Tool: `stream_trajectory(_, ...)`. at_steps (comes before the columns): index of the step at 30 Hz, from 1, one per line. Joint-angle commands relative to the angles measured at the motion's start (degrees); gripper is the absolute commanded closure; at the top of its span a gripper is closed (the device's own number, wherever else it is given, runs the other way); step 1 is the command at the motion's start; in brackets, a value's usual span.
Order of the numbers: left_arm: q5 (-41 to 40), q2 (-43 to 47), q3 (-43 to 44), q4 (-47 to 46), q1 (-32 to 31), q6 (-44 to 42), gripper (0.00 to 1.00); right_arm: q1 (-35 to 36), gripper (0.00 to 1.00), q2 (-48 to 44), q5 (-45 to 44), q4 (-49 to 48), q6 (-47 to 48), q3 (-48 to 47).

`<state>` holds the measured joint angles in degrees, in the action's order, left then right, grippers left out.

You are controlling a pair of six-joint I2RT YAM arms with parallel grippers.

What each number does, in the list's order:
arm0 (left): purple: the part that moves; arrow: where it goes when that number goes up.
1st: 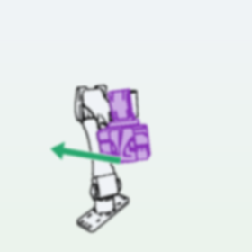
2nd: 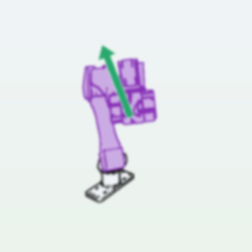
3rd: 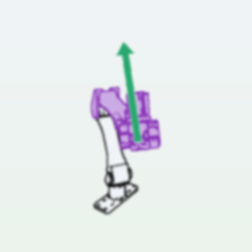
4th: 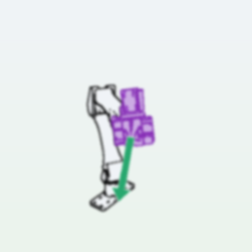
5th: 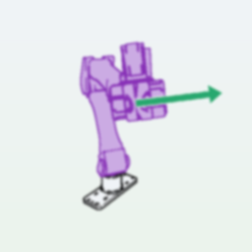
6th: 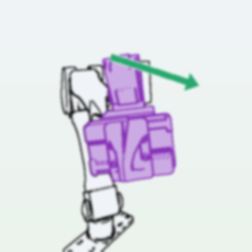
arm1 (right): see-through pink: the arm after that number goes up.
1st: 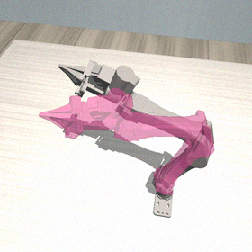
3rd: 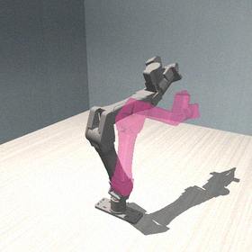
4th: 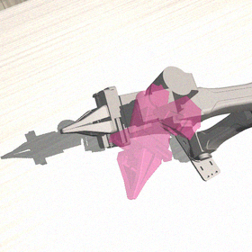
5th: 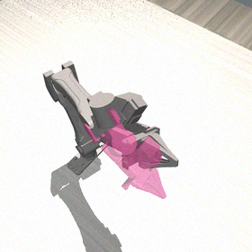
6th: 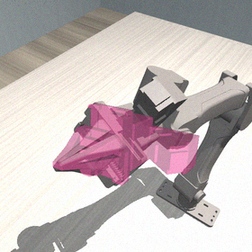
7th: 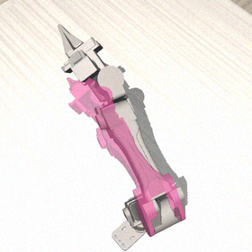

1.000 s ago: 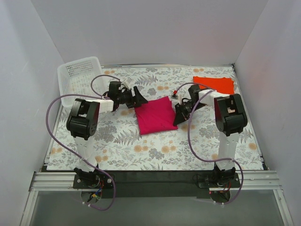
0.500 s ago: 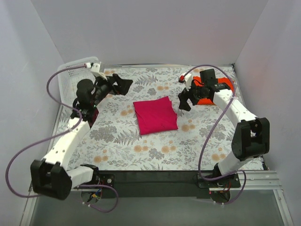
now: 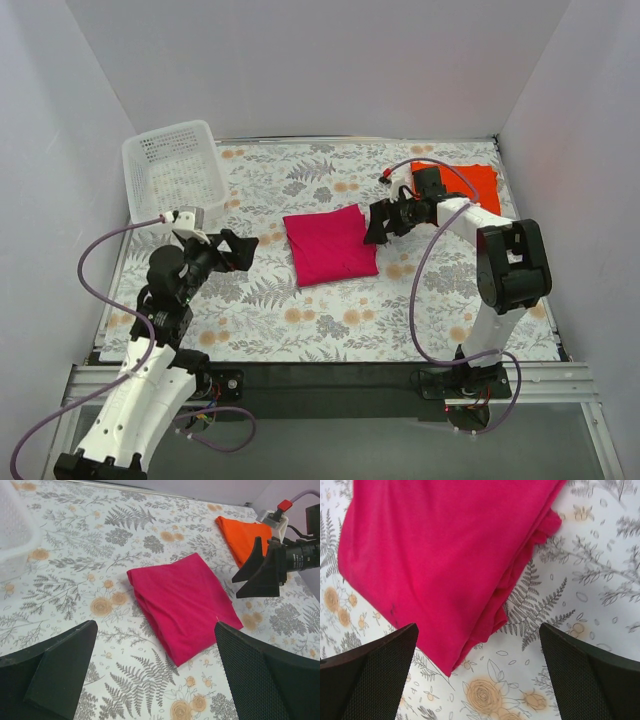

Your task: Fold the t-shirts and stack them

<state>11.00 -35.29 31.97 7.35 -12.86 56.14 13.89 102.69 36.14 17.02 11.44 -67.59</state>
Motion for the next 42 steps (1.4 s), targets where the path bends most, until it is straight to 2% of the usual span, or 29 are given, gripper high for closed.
stream_trajectory(1, -3.9, 4.4, -2.2, 2.8, 0.2, -0.2, 0.02, 1.7, 0.04, 0.8, -4.0, -8.1, -11.1, 3.0)
stream_trajectory(2, -4.4, 4.7, -2.2, 2.1, 0.2, -0.2, 0.02, 2.2, 0.04, 1.0, -5.5, -9.1, -14.5, 3.3)
stream_trajectory(10, -3.6, 2.9, -1.8, 1.9, 0.2, -0.4, 0.02, 6.8, 0.05, 5.4, -6.6, -9.6, -18.3, 2.7)
stream_trajectory(16, -4.0, 2.9, -1.8, 1.9, 0.2, -0.4, 0.02, 6.8, 0.13, 8.9, -7.0, -9.6, -20.5, 1.5)
stream_trajectory(24, -4.2, 2.3, -1.7, 1.9, 0.2, -0.7, 0.02, 6.5, 0.39, 13.5, -4.7, -8.8, -20.5, -1.7)
stream_trajectory(25, -4.3, 2.3, -1.7, 1.9, 0.2, -0.7, 0.02, 6.3, 0.47, 14.1, -4.3, -8.6, -20.5, -2.3)
stream_trajectory(27, -4.3, 2.3, -1.8, 1.9, 0.2, -0.8, 0.02, 5.7, 0.54, 14.7, -2.9, -8.2, -20.4, -2.9)
stream_trajectory(28, -4.4, 2.2, -1.7, 1.9, 0.2, -0.8, 0.02, 5.5, 0.6, 15.2, -2.5, -8.2, -20.4, -3.4)
stream_trajectory(32, -4.3, 2.0, -1.7, 1.8, 0.2, -0.9, 0.02, 4.7, 0.71, 16.4, 0.4, -7.9, -20.1, -4.6)
stream_trajectory(37, -4.5, 1.8, -1.8, 1.9, 0.2, -0.9, 0.02, 4.0, 0.99, 18.0, 4.5, -6.7, -18.9, -6.8)
stream_trajectory(42, -4.5, 1.7, -1.8, 2.0, 0.2, -1.0, 0.03, 2.7, 0.99, 18.3, 10.3, -3.2, -15.8, -11.3)
